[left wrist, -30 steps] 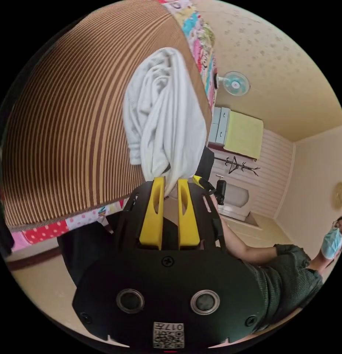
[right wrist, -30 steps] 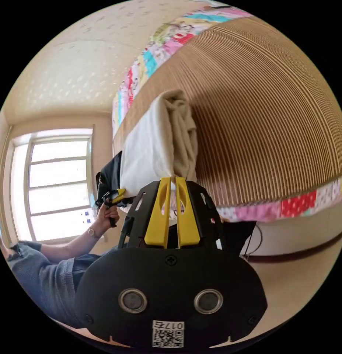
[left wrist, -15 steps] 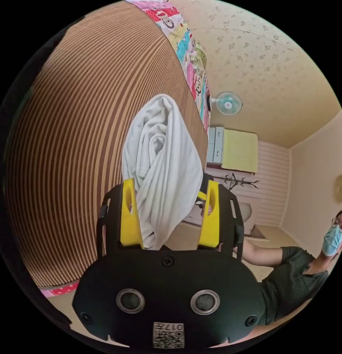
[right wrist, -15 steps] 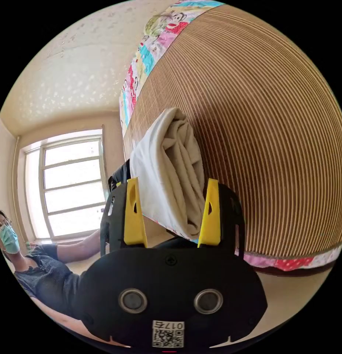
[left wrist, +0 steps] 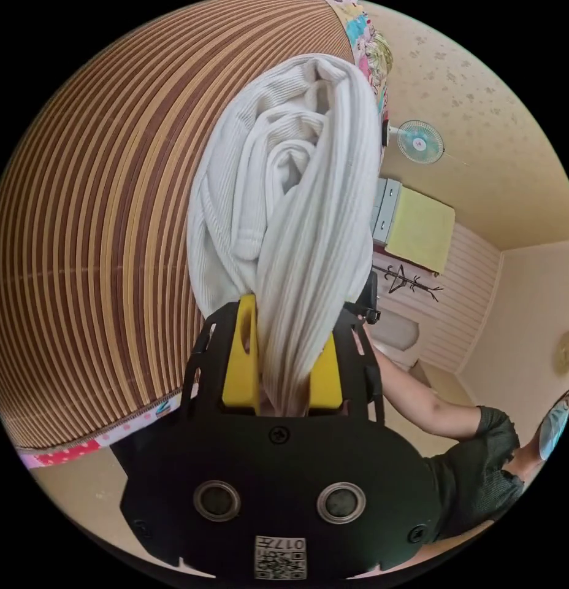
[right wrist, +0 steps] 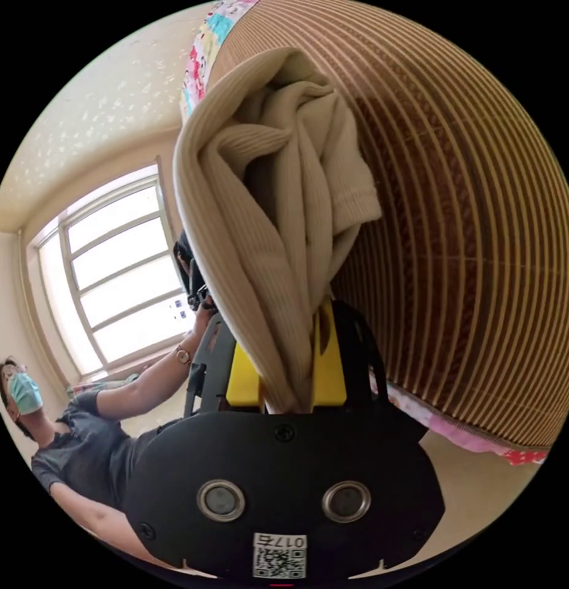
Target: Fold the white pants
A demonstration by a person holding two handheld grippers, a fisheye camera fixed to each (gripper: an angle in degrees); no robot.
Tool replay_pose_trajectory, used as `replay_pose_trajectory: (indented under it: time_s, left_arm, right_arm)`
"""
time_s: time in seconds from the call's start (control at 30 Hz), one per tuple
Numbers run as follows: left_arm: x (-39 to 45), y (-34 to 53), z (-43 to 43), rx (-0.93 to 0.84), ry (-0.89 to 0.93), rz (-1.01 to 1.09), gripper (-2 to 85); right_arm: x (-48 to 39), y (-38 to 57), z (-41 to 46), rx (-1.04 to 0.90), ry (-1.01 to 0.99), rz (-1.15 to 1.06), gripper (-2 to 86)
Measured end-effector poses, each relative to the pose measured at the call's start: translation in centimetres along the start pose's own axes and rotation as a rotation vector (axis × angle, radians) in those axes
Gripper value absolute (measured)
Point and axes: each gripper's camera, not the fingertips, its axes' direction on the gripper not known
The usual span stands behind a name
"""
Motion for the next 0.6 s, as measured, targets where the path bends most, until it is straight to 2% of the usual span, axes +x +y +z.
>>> replay_pose_trajectory:
  time_s: [0.1, 0.2, 0.4, 0.53, 0.6]
  left_arm:
    - [1.7, 3.5, -1.7, -0.092, -0.016, 0.073, 11.6]
    - [3.3, 8.0, -5.2, -0.105, -0.040, 0.114, 11.3]
    - [7.9, 16.8, -16.3, 0.077, -0.126, 0.190, 11.2]
    - [11.3, 21.4, -26.3, 0.240, -0.298, 0.249, 11.4]
    - [11.9, 22.2, -30.2, 0.297, -0.408, 0.271, 11.5]
  right_arm:
    - [-2.8, 4.2, 0.6, -0.067, -0.110, -0.114, 13.1]
    - [-7.0, 7.0, 2.3, -0.125, -0.120, -0.194, 11.9]
    - [-18.6, 7.8, 7.6, -0.230, -0.137, -0.478, 12.1]
    - [-26.8, 5.5, 13.4, -0.254, -0.143, -0.643, 11.6]
    - [-31.0, 3.4, 18.3, -0.199, -0.100, -0.716, 11.3]
